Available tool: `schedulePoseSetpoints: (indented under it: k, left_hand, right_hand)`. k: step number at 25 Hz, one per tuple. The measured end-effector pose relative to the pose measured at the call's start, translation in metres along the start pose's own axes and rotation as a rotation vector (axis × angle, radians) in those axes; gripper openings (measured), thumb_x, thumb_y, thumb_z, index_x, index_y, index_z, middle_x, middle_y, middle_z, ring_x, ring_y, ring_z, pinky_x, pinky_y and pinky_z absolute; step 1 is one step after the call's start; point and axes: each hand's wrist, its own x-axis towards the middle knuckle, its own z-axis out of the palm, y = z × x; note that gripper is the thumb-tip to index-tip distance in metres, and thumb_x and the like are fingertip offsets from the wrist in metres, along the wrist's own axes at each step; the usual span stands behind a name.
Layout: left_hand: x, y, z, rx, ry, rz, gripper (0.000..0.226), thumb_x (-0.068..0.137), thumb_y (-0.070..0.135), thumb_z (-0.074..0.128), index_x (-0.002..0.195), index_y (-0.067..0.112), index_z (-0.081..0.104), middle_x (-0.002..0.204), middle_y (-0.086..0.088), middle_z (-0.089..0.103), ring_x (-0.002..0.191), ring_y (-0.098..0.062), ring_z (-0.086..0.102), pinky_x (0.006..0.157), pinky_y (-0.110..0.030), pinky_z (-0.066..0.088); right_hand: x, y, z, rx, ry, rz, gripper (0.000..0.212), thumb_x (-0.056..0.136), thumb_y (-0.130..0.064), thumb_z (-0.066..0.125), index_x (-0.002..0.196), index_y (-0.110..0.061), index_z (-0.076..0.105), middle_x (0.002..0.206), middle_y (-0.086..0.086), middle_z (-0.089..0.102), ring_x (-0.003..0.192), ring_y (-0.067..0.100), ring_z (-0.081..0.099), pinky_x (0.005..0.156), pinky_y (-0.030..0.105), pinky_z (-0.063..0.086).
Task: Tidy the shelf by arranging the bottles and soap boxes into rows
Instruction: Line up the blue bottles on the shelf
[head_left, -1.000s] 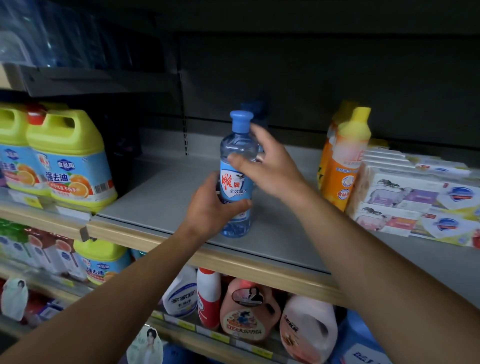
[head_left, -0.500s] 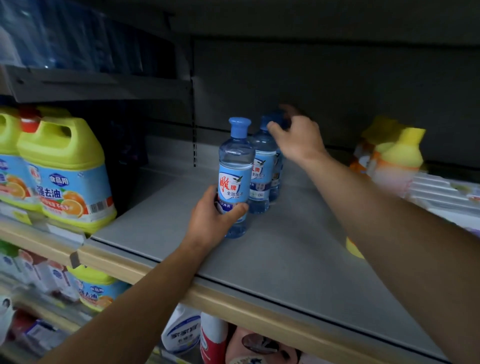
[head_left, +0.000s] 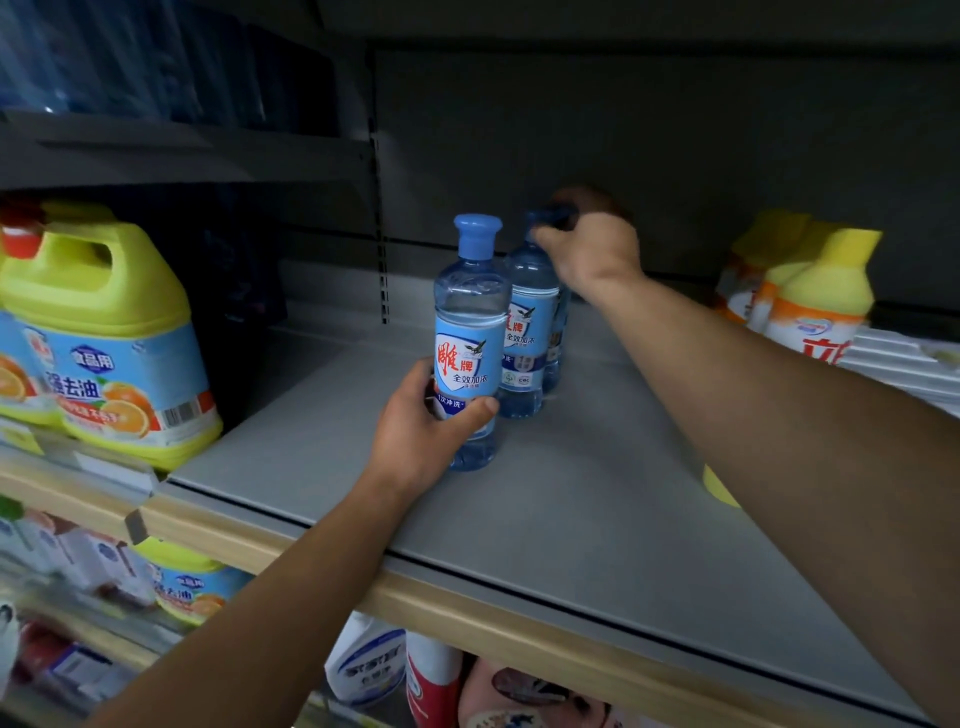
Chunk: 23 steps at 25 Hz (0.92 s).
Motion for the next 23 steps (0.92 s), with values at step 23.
schedulePoseSetpoints:
  k: [23]
  left_hand:
    - [-0.002, 0.001, 0.001, 0.062, -0.082, -0.021, 0.048, 0.069, 0.019, 0.083, 0.108, 0.034, 0.059, 0.097, 0.018, 0.071, 0.084, 0.005, 0.065, 0.071, -0.012, 0.052]
  right_hand:
    - [-0.057, 0.05, 0.002, 0.203, -0.017, 0.127, 0.051, 0.083, -0.03, 0.07, 0.129, -0.019, 0.051, 0.098, -0.012, 0.059, 0.093, 0.01, 0.06, 0.079, 0.022, 0.044]
